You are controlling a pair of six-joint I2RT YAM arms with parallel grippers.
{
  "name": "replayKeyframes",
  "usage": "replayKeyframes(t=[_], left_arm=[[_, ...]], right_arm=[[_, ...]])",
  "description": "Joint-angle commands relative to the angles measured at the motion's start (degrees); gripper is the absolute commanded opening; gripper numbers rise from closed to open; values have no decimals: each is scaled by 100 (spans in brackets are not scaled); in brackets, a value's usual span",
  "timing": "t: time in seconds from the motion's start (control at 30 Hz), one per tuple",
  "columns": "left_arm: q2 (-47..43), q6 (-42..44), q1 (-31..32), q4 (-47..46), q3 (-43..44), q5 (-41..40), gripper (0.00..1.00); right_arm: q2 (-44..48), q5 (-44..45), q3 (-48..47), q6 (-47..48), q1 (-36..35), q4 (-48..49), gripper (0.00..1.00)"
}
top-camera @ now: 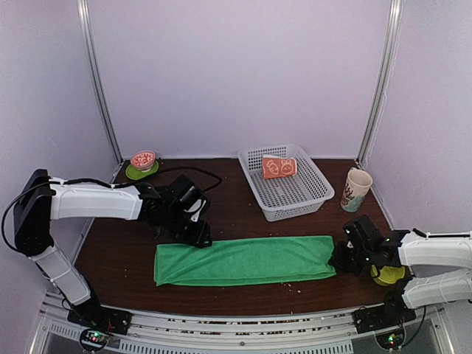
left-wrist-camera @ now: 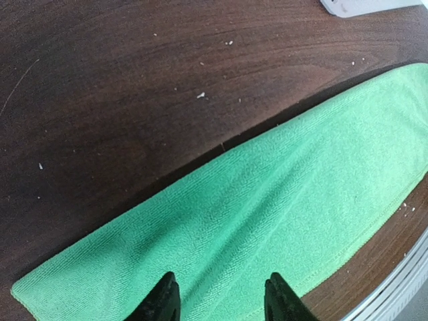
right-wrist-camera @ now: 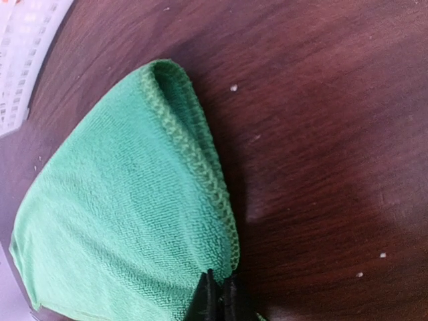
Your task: Roll the towels
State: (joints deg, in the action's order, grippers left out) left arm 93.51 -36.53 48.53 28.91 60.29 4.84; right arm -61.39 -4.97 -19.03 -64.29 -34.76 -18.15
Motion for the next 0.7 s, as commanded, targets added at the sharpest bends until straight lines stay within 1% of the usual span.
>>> replayKeyframes(t=[0.0, 0.17, 0.33, 0.57, 0.67], left_arm=[[-254, 28, -19, -166, -92, -90, 44], [-439, 11, -19, -126, -90, -170, 43], [-499, 47, -19, 25, 58, -305, 42], [-561, -27, -19, 128, 28, -534, 42], [-571, -85, -28, 142, -16, -622, 42]], right_arm=[[31, -137, 201, 11, 7, -1090, 0], [652, 706, -628, 388, 13, -1905, 0], [613, 1259, -1563, 1046, 74, -2568, 0], [637, 1929, -2470, 2033, 99, -3130, 0], [640, 2255, -2904, 2556, 101, -3513, 0]])
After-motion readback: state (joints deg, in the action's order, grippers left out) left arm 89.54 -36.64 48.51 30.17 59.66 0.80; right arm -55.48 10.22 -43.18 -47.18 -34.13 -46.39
